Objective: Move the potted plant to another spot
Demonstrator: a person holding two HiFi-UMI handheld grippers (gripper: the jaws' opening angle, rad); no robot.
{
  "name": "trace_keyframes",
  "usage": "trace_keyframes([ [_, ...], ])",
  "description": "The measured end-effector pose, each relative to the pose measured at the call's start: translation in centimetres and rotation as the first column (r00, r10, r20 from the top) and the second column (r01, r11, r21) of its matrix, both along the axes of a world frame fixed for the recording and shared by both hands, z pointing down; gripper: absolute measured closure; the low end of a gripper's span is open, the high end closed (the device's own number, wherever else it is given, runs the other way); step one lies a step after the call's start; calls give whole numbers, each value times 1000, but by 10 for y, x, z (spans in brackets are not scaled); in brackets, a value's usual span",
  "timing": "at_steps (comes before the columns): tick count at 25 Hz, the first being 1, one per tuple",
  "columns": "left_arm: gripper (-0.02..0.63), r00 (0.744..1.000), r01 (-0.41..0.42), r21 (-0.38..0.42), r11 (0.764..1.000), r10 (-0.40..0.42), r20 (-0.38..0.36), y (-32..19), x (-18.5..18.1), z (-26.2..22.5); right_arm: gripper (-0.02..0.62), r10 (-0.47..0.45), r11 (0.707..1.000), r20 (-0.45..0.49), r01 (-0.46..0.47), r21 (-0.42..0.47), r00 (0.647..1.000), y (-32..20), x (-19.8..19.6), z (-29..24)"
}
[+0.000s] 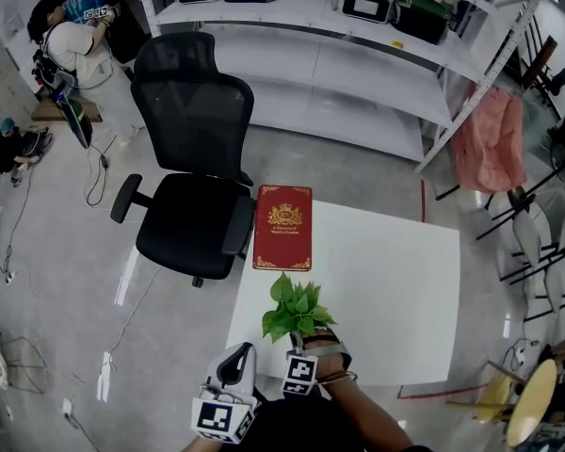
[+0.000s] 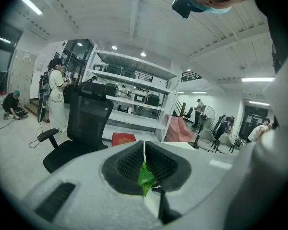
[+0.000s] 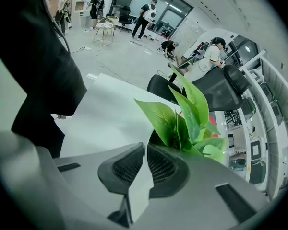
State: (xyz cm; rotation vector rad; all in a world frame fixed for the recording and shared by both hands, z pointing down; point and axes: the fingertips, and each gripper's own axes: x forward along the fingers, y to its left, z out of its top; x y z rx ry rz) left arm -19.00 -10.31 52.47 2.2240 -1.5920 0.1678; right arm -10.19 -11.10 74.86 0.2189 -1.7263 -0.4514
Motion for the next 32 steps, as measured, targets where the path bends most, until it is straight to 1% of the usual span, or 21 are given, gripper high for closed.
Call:
trace_keyframes([
  [5, 581, 1000, -14, -9, 1000, 14, -7, 1, -1, 1, 561, 16, 1000, -10, -16, 3, 1000, -1, 1, -2],
  [12, 581, 999, -50, -4, 999, 50, -17, -3, -1, 2, 563, 72, 997, -9, -72, -5, 997, 2, 6, -4],
  [17, 581, 995, -97, -1, 995, 97, -27, -6, 1, 4, 565, 127, 992, -11, -127, -12, 992, 8, 12, -5],
  [21, 581, 988, -154, 0, 988, 154, -29, -11, 3, 4, 566, 185, 983, -2, -185, -17, 983, 14, 15, -10],
  [26, 581, 971, -238, 8, 971, 238, -35, -16, 16, 1, 568, 273, 962, 4, -273, -22, 962, 25, 28, -17],
  [32, 581, 926, -374, 16, 927, 374, -41, -18, 42, 4, 568, 407, 913, 17, -407, -18, 913, 41, 50, -24],
])
